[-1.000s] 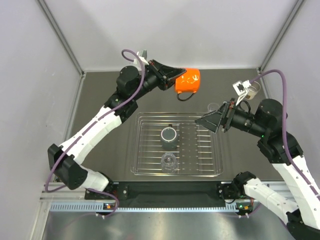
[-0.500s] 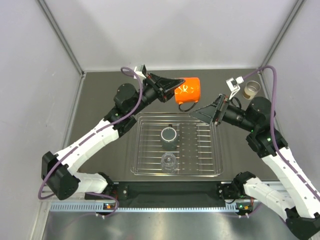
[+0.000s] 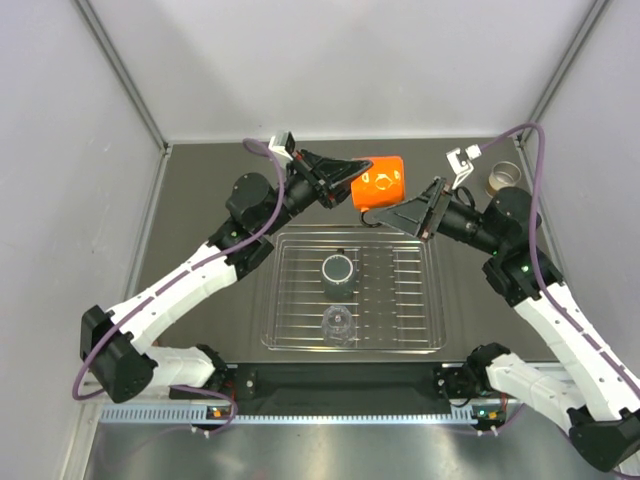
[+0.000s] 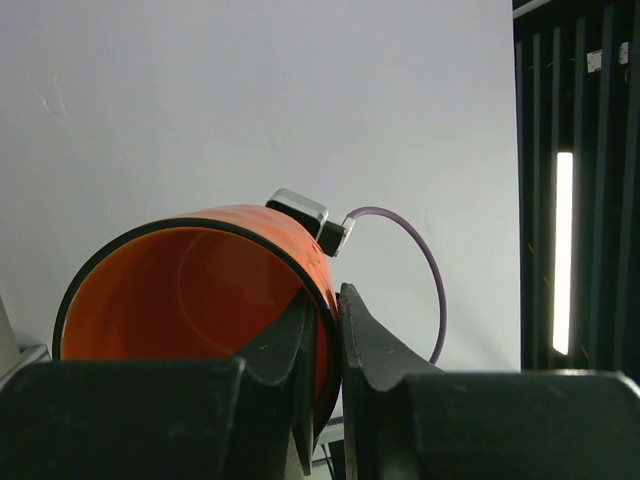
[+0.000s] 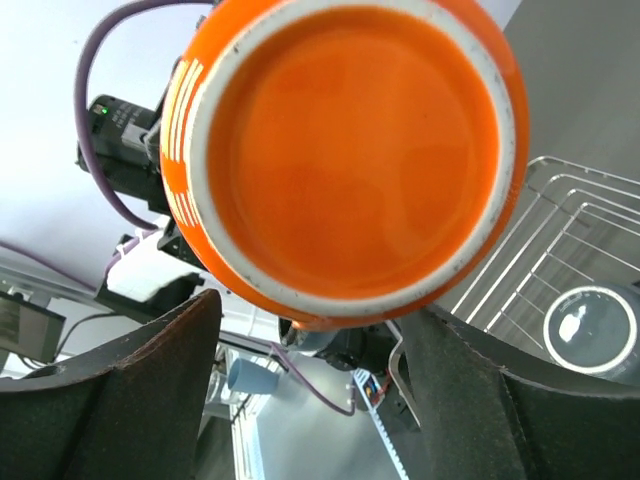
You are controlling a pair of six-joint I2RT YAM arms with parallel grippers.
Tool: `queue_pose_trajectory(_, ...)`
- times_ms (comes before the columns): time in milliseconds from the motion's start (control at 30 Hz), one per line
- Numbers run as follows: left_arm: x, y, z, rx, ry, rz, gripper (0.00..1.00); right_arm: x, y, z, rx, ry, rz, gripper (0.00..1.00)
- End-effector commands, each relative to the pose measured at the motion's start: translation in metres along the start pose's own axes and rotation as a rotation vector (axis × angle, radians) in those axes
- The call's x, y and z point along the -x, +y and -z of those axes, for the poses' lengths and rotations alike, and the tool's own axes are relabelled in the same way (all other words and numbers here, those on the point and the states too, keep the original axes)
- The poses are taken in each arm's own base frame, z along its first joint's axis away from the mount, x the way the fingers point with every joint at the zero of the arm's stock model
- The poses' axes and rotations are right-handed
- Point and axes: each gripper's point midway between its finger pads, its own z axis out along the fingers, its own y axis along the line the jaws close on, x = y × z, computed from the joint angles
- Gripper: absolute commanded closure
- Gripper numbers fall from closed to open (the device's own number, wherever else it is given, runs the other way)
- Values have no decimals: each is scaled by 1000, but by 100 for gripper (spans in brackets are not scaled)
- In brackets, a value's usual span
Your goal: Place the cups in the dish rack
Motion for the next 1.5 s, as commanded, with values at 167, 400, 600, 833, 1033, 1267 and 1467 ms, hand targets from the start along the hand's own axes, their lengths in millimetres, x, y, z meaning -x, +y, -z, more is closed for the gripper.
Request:
queue_pose_trajectory(167,-14,-63,10,-217,22,8,100,15,15,-9,58,-51,14,38)
queue_pose_trajectory(400,-21,-60,8,-211,36,20,100,14,8,-15,32,-61,2,53)
queue_pose_trajectory(600,-21,-44,15,-133,28,11,100,16,6,-19,23,-63,-6,100)
queue_pose_trajectory(833,-2,10,60,121,-118,7,25,27,10,-24,4,-89,16,100)
queue_pose_trajectory(1033,19,27,135,290,-294,-49,2,21,-4,-40,-99,-61,26,100)
queue_pose_trajectory(1267,40,20,217,489,-469,-132,6,-17,-23,-87,-374,0,155,100)
queue_pose_trajectory(1467,49,17,251,713,-481,-318,10,-62,-53,-129,-670,35,246,100)
